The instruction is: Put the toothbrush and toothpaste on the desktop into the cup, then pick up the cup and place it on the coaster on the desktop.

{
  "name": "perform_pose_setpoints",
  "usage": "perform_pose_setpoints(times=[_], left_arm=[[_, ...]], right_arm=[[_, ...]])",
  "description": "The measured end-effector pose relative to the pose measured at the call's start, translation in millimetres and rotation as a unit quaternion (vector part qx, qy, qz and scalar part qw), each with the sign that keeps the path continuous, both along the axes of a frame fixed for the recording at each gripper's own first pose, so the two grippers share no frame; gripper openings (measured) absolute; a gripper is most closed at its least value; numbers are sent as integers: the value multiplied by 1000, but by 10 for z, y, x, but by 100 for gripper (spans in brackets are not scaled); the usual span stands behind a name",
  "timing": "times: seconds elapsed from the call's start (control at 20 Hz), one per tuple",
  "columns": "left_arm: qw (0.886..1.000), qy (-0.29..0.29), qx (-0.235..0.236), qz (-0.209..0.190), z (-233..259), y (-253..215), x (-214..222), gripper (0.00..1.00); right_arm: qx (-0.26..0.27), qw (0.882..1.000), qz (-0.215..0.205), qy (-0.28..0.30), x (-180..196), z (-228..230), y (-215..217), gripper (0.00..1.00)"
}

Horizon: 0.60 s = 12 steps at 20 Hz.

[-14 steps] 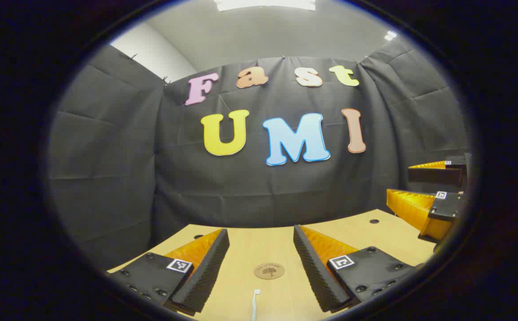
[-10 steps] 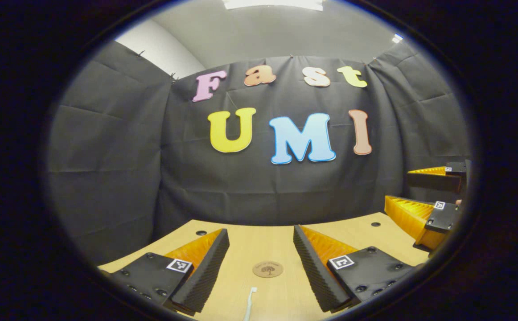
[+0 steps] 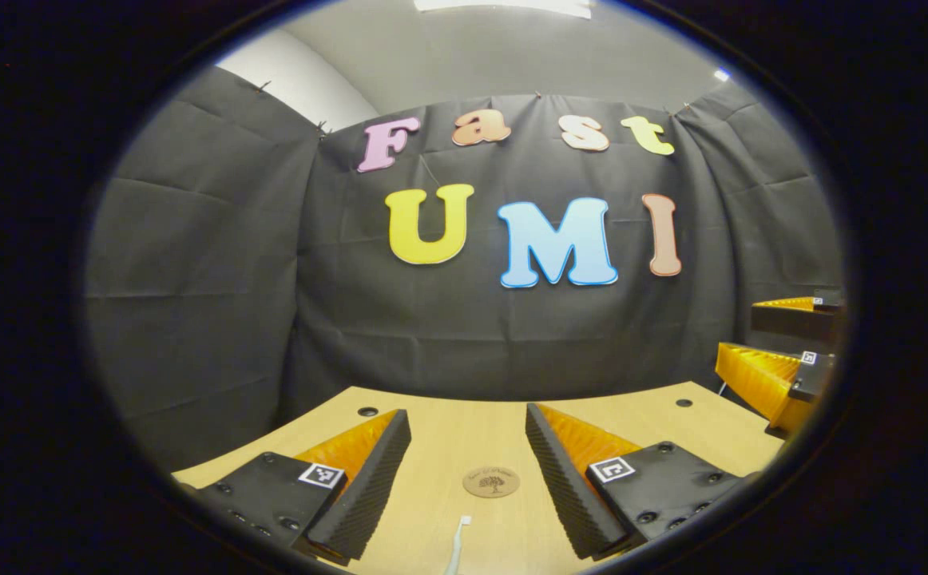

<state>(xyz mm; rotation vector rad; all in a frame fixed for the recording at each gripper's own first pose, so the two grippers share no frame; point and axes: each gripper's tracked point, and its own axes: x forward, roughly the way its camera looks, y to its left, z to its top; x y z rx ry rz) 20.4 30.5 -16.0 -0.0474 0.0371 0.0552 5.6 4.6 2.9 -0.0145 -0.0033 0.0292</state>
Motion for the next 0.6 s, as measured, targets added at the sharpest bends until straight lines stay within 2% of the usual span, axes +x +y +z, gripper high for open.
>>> perform_pose_setpoints(times=[0.15, 0.3, 0.4, 0.45, 0.6], left_arm=[[1000, 4, 2, -5, -45, 43, 34, 93], [1000, 21, 2, -18, -161, 33, 99, 95], [999, 33, 7, -26, -243, 22, 146, 93], [999, 41, 10, -32, -295, 10, 162, 98], [996, 69, 14, -54, -471, -90, 244, 95]], right_arm=[[1, 1000, 7, 9, 91, -19, 123, 91], [7, 1000, 7, 28, 120, -140, 183, 90], [20, 998, 8, 54, 139, -278, 210, 91], [29, 997, 8, 68, 146, -340, 210, 91], [52, 992, 2, 114, 142, -555, 201, 91]])
